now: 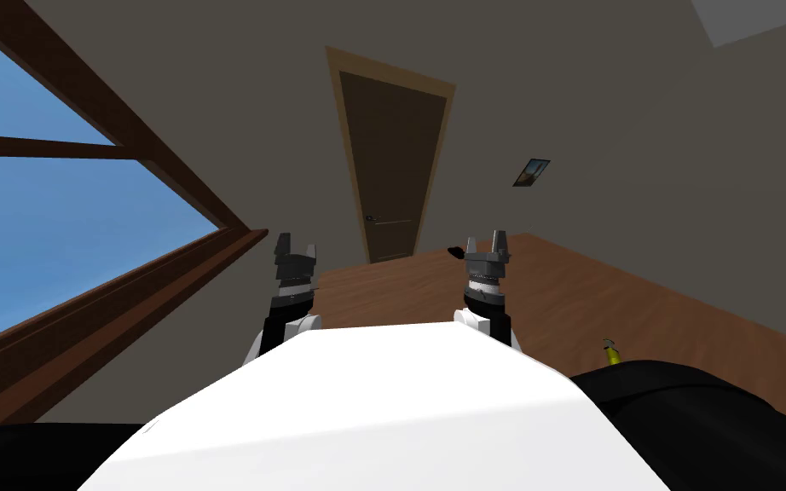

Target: Pull the door open

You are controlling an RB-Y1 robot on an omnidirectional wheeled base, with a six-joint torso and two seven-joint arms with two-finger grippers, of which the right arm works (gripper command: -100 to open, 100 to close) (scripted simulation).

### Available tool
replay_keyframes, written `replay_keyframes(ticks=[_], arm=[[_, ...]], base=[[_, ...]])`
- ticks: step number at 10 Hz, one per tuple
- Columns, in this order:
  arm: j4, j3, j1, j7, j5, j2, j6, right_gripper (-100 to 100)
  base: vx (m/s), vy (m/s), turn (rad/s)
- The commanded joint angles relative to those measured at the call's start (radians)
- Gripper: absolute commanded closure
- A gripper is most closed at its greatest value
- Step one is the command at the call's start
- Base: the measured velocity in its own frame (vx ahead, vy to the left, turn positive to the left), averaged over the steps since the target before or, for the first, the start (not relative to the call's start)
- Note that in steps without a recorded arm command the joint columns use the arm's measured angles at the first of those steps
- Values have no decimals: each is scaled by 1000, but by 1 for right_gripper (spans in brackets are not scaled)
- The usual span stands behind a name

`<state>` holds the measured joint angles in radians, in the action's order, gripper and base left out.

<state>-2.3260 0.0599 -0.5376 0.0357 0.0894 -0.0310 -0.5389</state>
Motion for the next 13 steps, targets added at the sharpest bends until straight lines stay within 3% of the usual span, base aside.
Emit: replay_keyframes(ticks=[1,8,13], arm=[[31,0,13,-2,5,-7,-3,-100],[181,2,79,-12,30,-36,-17,-100],[320,4,142,-22,54,-61,-30,-100]], base=[[50,18,83],[94,33,70],[89,34,93]])
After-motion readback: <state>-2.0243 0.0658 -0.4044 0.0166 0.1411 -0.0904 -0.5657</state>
